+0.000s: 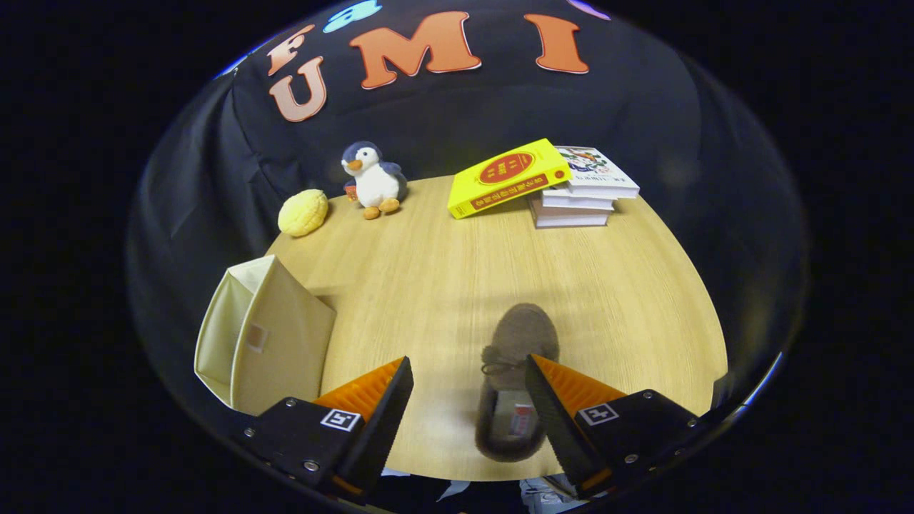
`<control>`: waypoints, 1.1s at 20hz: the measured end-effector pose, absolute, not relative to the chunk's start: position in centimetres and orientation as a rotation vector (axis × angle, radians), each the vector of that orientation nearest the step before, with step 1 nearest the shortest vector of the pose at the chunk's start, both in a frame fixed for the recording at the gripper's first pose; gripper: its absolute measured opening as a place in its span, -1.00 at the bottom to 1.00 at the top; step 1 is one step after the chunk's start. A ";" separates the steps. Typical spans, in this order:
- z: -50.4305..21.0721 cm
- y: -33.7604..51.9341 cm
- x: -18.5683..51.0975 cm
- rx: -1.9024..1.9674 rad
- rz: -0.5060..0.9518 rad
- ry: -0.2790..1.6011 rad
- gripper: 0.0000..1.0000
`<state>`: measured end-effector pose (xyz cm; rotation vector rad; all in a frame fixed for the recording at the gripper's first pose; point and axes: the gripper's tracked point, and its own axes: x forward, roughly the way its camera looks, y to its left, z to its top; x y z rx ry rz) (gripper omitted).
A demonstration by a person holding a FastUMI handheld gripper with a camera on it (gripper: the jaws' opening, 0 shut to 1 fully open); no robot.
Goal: Open the storage box then place both shoes into the box .Put the left shoe in first, then the right shoe, with the right side of both shoes facing outward in a uniform manner.
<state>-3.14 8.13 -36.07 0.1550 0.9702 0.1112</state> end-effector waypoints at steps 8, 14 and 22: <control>-42.5 4.1 -5.2 0.066 0.117 1.032 0.64; -46.2 2.5 -4.3 0.049 0.085 1.052 -0.36; -46.8 2.2 -3.7 0.162 -0.023 1.081 -0.92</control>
